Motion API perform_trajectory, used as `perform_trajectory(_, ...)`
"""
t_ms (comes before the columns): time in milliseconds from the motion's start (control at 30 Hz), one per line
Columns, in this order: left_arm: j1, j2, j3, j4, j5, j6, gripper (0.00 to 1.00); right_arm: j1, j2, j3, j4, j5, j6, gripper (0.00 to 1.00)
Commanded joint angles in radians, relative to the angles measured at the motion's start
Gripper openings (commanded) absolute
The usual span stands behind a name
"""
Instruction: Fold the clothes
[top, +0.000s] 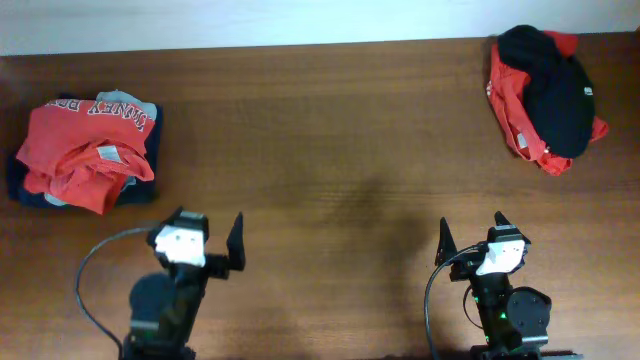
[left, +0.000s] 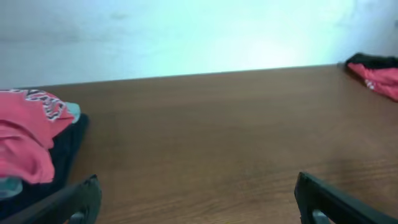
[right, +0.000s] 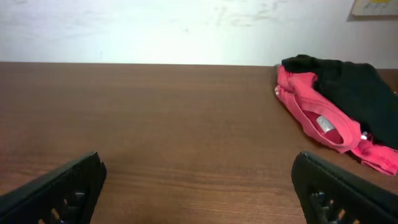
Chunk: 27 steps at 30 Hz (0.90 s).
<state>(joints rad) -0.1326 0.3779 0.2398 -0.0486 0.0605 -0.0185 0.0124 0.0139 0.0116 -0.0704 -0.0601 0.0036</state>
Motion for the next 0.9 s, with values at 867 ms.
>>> perform_trajectory(867,0.038,-0.357,-0.231,-0.023,0.049,0.015,0.99,-0.006,-0.010,-0.006,-0.004,0.012,0.013,0.99)
